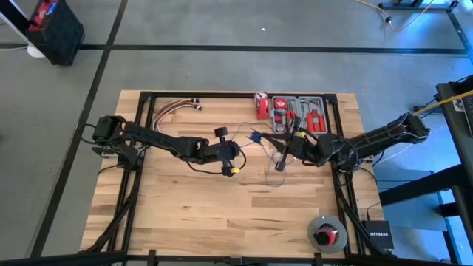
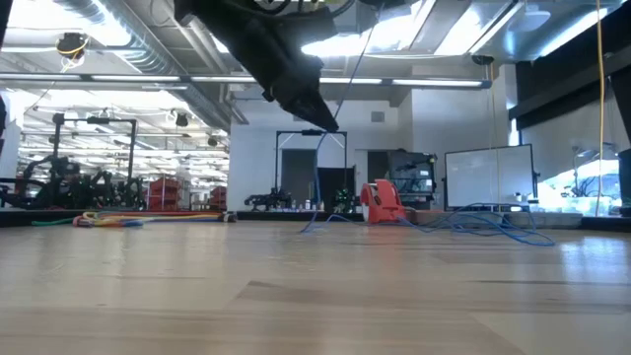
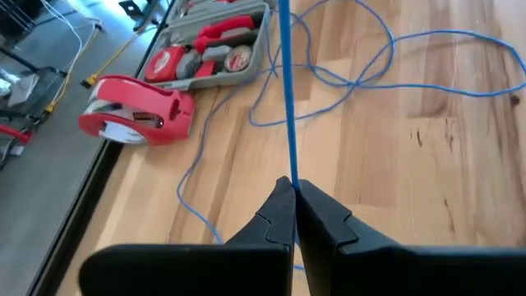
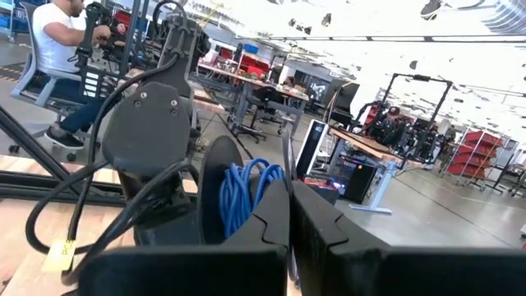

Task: Coil cords
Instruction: Coil the blue wire on the black spool

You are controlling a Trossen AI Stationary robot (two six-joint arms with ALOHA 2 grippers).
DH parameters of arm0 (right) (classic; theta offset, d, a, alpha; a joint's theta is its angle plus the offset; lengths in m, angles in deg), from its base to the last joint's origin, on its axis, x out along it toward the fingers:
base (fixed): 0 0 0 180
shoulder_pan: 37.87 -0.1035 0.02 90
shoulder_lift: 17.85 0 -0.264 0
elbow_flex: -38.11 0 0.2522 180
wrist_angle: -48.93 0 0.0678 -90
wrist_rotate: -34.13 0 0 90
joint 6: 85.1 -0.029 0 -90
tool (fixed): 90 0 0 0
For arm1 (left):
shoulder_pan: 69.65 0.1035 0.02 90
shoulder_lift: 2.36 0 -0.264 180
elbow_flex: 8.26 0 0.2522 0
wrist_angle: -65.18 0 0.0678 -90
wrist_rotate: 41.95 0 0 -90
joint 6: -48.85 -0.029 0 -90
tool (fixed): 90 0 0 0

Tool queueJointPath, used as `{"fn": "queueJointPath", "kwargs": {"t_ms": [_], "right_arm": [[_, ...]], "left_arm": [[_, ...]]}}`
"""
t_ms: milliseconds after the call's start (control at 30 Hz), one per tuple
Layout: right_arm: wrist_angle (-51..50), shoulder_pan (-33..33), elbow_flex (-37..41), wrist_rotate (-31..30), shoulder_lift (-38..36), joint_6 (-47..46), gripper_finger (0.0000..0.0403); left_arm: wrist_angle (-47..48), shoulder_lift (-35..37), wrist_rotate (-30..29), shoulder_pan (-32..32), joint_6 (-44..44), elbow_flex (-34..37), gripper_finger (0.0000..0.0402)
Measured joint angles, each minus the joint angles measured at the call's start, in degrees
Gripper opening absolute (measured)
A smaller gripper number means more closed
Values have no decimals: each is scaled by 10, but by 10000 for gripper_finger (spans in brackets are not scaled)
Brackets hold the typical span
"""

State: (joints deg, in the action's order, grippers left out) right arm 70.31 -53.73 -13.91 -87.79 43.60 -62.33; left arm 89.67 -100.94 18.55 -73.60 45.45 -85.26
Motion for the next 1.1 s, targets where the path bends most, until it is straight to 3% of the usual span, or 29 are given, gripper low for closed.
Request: {"fn": "queueJointPath", "kwargs": {"t_ms": [300,433,733,1100], "right_arm": [[9,0,-7,43,-5,14,3],[-34,0,-7,50,-4,47,3],[-89,15,-6,-9,12,92,3],[-61,107,-4,-20,114,89,3]], "left_arm": [[-22,96,-6,8,-33,5,0],[1,153,-9,29,-33,5,0],[47,253,-7,49,-4,4,0],[-61,252,52,22,70,2,0]]}}
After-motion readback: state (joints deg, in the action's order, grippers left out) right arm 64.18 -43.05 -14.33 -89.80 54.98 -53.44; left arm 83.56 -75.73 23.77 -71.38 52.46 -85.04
